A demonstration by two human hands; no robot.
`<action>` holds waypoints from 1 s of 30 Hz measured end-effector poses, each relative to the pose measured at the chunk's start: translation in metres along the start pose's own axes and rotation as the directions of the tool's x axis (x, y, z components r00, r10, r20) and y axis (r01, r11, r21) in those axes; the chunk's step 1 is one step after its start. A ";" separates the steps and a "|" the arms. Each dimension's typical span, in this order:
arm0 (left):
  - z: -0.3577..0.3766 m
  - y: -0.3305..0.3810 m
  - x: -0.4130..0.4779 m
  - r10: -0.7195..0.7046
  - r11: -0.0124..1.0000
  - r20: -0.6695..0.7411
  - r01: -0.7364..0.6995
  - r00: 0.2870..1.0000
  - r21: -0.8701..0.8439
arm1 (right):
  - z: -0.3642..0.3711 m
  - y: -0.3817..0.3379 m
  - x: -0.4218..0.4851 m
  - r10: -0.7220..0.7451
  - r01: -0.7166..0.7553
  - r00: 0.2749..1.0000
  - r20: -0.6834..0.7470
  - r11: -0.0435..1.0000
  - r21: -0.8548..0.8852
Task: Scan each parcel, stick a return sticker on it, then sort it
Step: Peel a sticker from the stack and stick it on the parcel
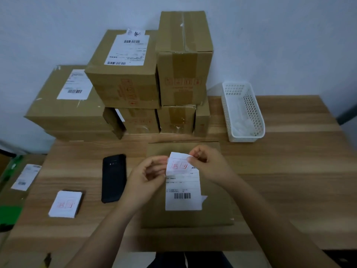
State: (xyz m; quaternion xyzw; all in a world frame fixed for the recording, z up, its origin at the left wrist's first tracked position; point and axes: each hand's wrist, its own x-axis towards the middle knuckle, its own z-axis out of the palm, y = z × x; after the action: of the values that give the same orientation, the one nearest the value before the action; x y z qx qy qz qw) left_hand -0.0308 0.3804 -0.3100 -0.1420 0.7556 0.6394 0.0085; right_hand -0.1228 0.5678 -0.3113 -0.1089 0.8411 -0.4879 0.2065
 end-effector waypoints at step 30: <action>-0.028 -0.054 0.077 -0.016 0.951 -0.392 0.135 0.920 0.278 | 0.083 0.007 0.063 -0.128 0.041 0.980 -0.151 0.876 -0.480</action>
State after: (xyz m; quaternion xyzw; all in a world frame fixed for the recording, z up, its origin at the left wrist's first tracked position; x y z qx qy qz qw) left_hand -0.0879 0.3301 -0.3722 -0.2914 0.8244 0.4761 -0.0938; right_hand -0.1413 0.4821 -0.3687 -0.1489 0.9444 -0.2832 0.0759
